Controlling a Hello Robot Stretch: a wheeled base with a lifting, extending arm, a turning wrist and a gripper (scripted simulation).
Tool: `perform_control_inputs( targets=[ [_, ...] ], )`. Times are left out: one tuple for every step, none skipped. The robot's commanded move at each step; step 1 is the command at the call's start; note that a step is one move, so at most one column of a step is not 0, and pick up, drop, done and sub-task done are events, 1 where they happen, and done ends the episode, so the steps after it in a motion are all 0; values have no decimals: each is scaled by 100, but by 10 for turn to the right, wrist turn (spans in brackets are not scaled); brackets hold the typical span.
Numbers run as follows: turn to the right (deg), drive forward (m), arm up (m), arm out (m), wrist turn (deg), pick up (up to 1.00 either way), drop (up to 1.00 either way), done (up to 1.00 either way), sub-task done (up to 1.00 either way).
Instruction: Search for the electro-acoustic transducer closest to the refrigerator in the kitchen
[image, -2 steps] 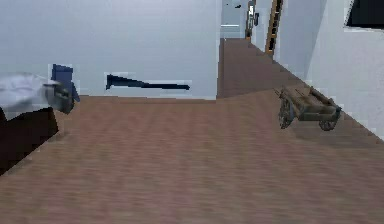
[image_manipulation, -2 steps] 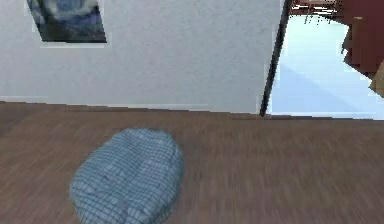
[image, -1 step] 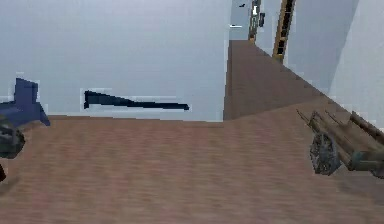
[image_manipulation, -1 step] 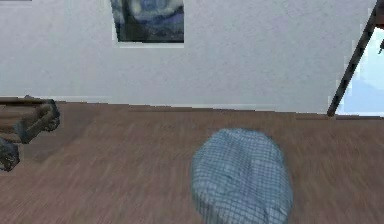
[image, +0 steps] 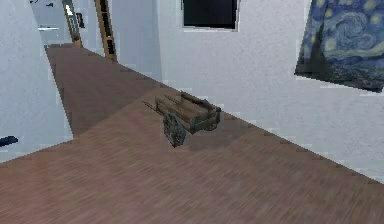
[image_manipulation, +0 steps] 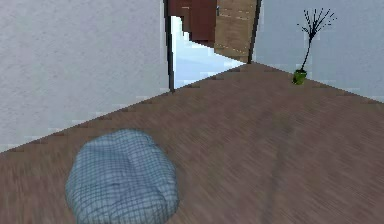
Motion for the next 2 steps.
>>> perform_control_inputs(
  targets=[
    [90,0,0,0,0,0,0,0,0],
    [0,20,0,0,0,0,0,0,0]
  ],
)
